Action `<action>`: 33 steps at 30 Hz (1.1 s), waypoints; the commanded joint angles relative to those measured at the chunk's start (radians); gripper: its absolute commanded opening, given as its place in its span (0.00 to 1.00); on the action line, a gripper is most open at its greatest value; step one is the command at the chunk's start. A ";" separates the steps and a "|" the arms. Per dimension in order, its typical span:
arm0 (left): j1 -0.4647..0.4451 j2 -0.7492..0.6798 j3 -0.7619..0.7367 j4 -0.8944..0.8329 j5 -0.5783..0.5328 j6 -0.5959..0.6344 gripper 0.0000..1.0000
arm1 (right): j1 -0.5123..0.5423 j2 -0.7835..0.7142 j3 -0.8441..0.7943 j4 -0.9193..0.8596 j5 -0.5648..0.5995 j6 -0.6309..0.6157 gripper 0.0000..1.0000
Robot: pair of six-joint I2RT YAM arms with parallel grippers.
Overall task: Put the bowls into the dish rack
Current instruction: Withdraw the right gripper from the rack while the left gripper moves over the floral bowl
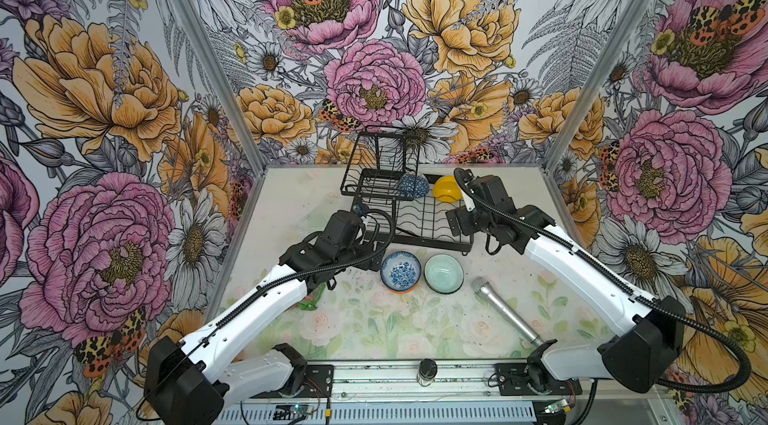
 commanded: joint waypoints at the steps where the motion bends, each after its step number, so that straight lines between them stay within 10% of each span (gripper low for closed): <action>1: 0.001 -0.024 -0.025 0.009 0.023 -0.029 0.99 | -0.007 0.004 0.046 -0.042 -0.039 0.033 0.99; 20: -0.067 -0.020 -0.154 0.028 0.074 -0.161 0.92 | -0.041 0.061 0.061 -0.038 -0.059 0.031 0.99; 33: -0.076 0.126 -0.147 0.149 0.096 -0.196 0.54 | -0.062 0.100 0.054 -0.030 -0.104 0.018 0.99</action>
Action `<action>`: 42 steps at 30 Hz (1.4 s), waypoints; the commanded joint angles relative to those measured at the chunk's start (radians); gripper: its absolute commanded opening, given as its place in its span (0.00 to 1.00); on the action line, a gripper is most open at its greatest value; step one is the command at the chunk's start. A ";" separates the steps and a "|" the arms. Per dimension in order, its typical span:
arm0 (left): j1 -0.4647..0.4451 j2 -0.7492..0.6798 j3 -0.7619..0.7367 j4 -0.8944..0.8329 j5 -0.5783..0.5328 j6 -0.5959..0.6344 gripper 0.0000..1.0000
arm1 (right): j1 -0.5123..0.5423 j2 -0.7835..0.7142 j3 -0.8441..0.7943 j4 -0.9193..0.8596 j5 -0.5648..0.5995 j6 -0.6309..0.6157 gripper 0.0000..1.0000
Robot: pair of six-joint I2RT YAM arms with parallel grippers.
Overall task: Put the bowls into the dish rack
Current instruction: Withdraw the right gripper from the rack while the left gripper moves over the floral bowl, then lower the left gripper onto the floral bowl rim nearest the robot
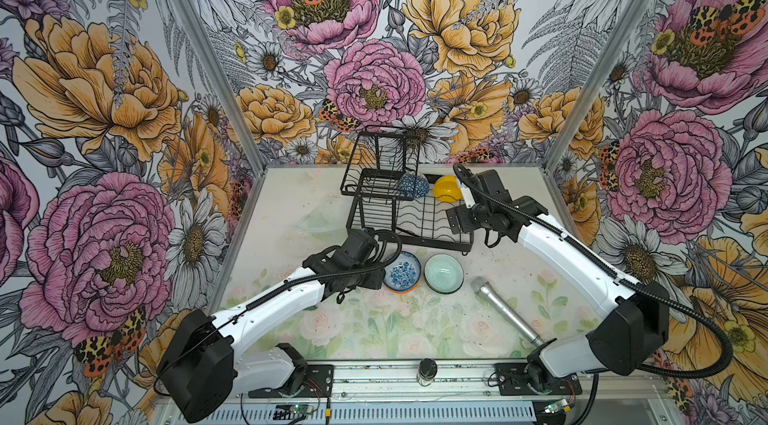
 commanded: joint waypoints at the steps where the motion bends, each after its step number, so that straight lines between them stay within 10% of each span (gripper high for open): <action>1: -0.006 0.018 0.007 0.068 0.026 -0.010 0.51 | -0.003 0.005 0.019 0.009 -0.028 0.009 1.00; 22: 0.005 0.125 0.022 0.161 0.048 0.002 0.21 | -0.017 -0.007 -0.010 0.027 -0.039 0.011 1.00; 42: 0.020 0.097 0.054 0.097 0.010 0.030 0.26 | -0.019 0.005 -0.003 0.031 -0.060 0.005 1.00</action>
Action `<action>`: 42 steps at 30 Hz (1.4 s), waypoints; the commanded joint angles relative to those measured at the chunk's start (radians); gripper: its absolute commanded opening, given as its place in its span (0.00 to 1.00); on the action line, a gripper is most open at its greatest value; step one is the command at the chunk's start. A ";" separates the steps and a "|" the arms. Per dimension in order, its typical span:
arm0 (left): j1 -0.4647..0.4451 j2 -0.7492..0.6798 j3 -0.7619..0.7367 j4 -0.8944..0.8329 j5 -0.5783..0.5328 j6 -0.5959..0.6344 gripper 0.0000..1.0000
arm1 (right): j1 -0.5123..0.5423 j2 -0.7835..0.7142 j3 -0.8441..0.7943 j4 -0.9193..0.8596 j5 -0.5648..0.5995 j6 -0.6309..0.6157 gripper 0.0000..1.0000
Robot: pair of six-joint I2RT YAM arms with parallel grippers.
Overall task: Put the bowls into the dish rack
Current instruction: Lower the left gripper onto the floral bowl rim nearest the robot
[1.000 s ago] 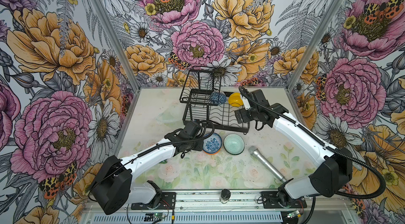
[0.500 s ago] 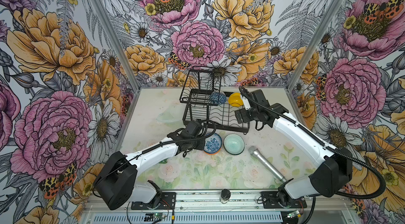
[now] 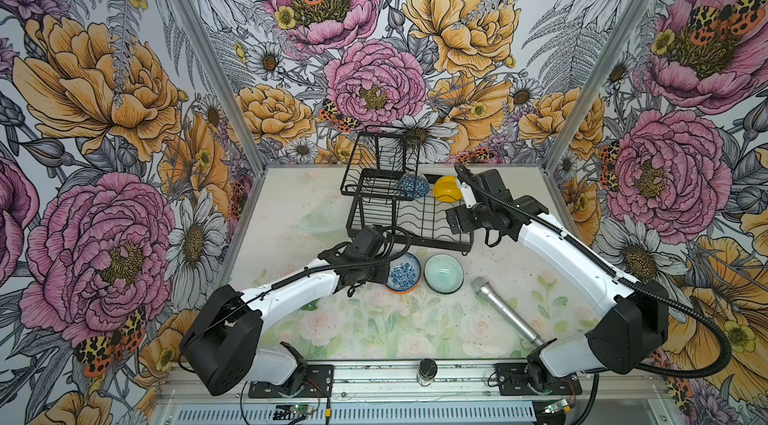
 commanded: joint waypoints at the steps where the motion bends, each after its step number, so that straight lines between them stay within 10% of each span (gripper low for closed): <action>1: 0.012 -0.035 0.039 -0.036 -0.020 0.029 0.26 | -0.007 0.004 0.001 0.025 -0.016 0.006 1.00; 42: 0.017 0.060 0.007 0.002 -0.018 0.028 0.16 | -0.008 -0.018 -0.027 0.027 -0.008 -0.001 0.99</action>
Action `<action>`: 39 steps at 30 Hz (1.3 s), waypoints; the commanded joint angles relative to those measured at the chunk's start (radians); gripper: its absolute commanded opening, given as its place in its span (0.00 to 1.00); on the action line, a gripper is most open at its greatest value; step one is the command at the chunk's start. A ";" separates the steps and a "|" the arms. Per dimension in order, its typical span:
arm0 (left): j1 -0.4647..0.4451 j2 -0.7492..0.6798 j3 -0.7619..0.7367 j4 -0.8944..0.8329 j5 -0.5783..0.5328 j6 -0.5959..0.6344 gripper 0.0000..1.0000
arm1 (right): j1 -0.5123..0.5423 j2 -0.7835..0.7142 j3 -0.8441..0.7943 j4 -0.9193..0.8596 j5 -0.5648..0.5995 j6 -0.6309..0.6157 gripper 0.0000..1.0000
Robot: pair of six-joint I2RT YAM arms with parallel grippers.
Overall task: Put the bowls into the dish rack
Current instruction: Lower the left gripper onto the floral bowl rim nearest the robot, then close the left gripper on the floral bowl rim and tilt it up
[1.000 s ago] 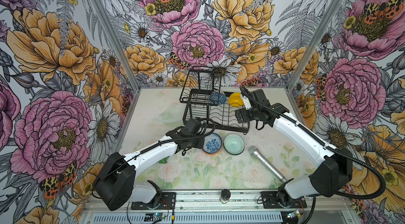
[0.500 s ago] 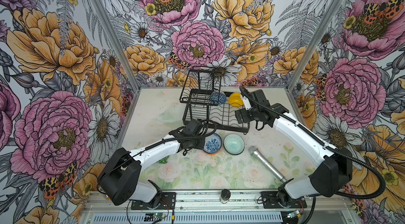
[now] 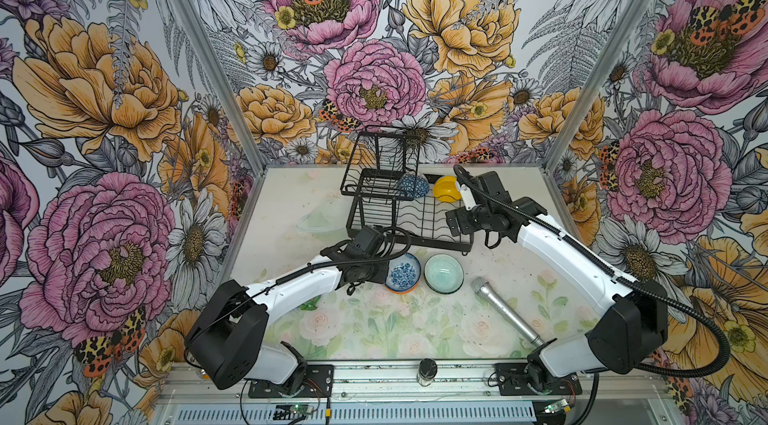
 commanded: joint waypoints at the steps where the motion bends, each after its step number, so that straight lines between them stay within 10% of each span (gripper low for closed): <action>1: 0.007 0.015 -0.008 0.030 -0.014 0.002 0.16 | -0.003 -0.020 -0.005 0.020 -0.004 0.000 0.99; 11: 0.003 0.010 -0.007 0.027 -0.016 -0.001 0.00 | -0.005 -0.022 -0.009 0.021 -0.001 -0.001 0.99; 39: -0.028 -0.008 0.108 -0.173 -0.134 0.016 0.00 | -0.005 -0.012 0.004 0.023 -0.020 -0.001 1.00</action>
